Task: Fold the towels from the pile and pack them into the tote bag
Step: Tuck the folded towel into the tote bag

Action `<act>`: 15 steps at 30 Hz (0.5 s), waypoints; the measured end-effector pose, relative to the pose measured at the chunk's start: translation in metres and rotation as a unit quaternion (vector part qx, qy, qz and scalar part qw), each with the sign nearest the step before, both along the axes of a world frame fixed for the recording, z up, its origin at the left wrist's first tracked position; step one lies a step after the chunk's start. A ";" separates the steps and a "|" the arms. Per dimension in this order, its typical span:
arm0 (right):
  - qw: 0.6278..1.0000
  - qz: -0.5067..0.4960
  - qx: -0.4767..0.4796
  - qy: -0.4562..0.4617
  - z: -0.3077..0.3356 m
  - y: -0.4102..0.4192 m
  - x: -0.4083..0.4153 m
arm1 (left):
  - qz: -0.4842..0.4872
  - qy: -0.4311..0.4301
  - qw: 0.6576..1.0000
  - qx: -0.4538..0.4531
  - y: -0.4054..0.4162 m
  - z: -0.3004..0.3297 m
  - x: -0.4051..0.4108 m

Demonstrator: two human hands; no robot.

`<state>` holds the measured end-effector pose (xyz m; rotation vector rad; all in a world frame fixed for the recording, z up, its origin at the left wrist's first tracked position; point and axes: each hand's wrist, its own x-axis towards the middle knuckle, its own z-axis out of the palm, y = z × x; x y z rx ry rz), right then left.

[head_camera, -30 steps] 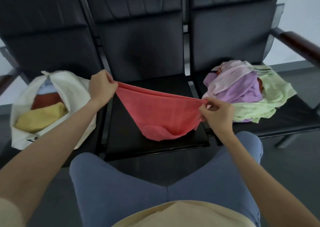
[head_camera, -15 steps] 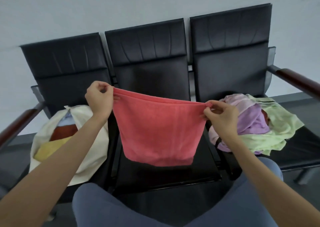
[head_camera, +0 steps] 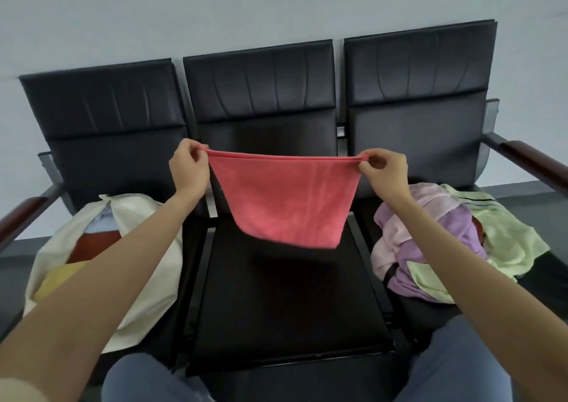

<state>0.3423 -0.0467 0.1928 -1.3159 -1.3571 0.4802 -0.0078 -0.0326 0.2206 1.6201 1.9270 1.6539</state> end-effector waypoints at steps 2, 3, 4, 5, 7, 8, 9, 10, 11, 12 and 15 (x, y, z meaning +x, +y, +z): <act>1.000 0.006 -0.002 0.001 -0.007 -0.002 0.001 | -0.010 -0.005 1.000 0.011 -0.002 -0.010 -0.003; 1.000 0.011 -0.010 -0.003 -0.015 -0.005 0.001 | -0.012 -0.002 1.000 0.009 -0.005 -0.019 -0.006; 1.000 0.015 -0.020 -0.008 -0.026 -0.009 0.001 | -0.013 0.004 1.000 0.000 -0.008 -0.032 -0.009; 0.999 0.017 -0.030 -0.013 -0.039 -0.014 0.000 | -0.015 0.009 1.000 -0.017 -0.013 -0.046 -0.011; 0.998 0.027 -0.058 -0.025 -0.073 -0.030 -0.004 | -0.020 0.020 0.997 -0.069 -0.025 -0.084 -0.018; 0.996 0.040 -0.078 -0.031 -0.093 -0.038 -0.006 | -0.019 0.027 0.995 -0.099 -0.034 -0.107 -0.021; 0.993 0.053 -0.105 -0.033 -0.114 -0.047 -0.008 | -0.016 0.036 0.991 -0.129 -0.045 -0.130 -0.024; 0.988 0.065 -0.139 -0.028 -0.135 -0.057 -0.011 | -0.018 0.042 0.986 -0.162 -0.057 -0.155 -0.026; 0.981 0.071 -0.178 -0.019 -0.157 -0.067 -0.012 | -0.023 0.045 0.979 -0.196 -0.072 -0.178 -0.028; 0.974 0.074 -0.215 -0.012 -0.179 -0.076 -0.012 | -0.030 0.046 0.971 -0.232 -0.086 -0.200 -0.029; 0.951 0.082 -0.295 -0.032 -0.230 -0.100 -0.012 | -0.046 0.041 0.945 -0.322 -0.127 -0.251 -0.032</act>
